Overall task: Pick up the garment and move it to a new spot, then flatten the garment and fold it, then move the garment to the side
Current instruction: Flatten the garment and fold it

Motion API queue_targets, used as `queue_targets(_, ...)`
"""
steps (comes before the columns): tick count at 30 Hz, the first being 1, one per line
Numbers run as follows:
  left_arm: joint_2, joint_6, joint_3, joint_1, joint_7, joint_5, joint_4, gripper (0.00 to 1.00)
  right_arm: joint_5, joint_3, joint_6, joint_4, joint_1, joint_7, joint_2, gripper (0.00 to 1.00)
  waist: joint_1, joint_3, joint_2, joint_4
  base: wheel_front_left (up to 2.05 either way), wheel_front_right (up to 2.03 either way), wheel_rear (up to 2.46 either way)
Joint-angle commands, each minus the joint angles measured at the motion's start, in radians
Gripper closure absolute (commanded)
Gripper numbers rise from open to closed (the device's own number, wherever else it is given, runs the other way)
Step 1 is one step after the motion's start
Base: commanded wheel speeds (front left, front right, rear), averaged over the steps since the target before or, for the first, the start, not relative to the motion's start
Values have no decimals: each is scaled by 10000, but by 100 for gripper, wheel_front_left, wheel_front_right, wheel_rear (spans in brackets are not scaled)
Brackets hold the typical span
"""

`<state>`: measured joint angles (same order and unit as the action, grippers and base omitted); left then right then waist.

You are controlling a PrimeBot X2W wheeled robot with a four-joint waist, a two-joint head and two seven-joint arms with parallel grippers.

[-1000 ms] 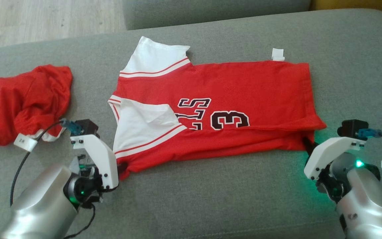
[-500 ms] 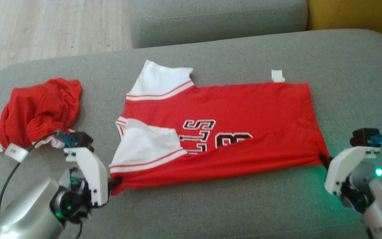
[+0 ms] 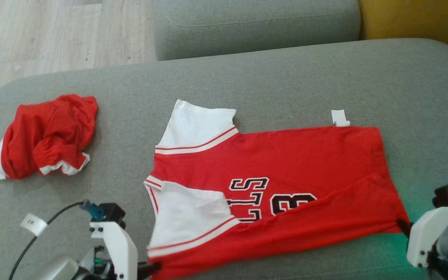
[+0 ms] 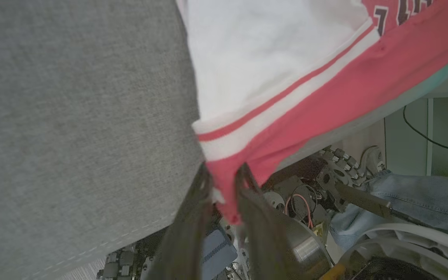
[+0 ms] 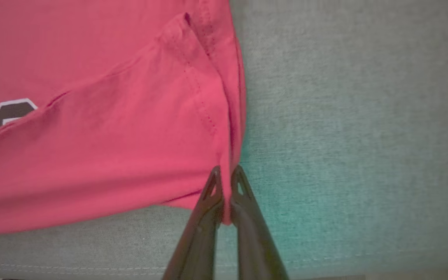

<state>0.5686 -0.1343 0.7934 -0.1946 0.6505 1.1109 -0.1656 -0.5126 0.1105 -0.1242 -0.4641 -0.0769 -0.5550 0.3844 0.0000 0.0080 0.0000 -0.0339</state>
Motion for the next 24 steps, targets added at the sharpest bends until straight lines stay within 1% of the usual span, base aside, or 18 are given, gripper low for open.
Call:
queue_targets(1, 555, -107, -516, -496, 10, 10, 225, 0, 210, -169, -65, 486, -142, -36, 282, 0, 0, -8, 0, -26, 0, 0, 0)
queue_targets(5, 677, -128, -579, -804, -12, -179, 415, 0, 433, -657, -65, 1366, -30, -128, -90, 0, 0, -10, 0, -83, 0, 0, 0)
queue_targets(8, 783, -159, -746, -1416, -159, -517, 622, 0, 445, -1114, -65, 2100, -91, -60, -329, 0, 0, 67, 0, -122, 0, 0, 0)
queue_targets(10, 756, -189, -890, -2014, -404, -870, 654, 0, 463, -1482, -65, 2475, -338, 144, -561, 0, 0, 186, 0, -177, 0, 0, 0)
queue_targets(13, 550, -137, -989, -3064, -725, -1435, 407, 0, 624, -1949, -65, 2589, -954, 521, -914, 0, 0, 494, 0, -266, 0, 0, 0)
queue_targets(15, 258, -34, -1015, -3808, -886, -1700, 41, 0, 662, -2135, -65, 2304, -1531, 733, -1149, 0, 0, 781, 0, -331, 0, 0, 0)
queue_targets(18, -170, 250, -872, -4964, -967, -2144, -800, 0, 624, -2167, -65, 1582, -2573, 924, -1357, 0, 0, 1305, 0, -437, 0, 0, 0)
queue_targets(24, -928, 984, -434, -7074, -780, -2816, -2852, 0, 314, -1647, -65, -243, -4723, 954, -1396, 0, 0, 2361, 0, -653, 0, 0, 0)
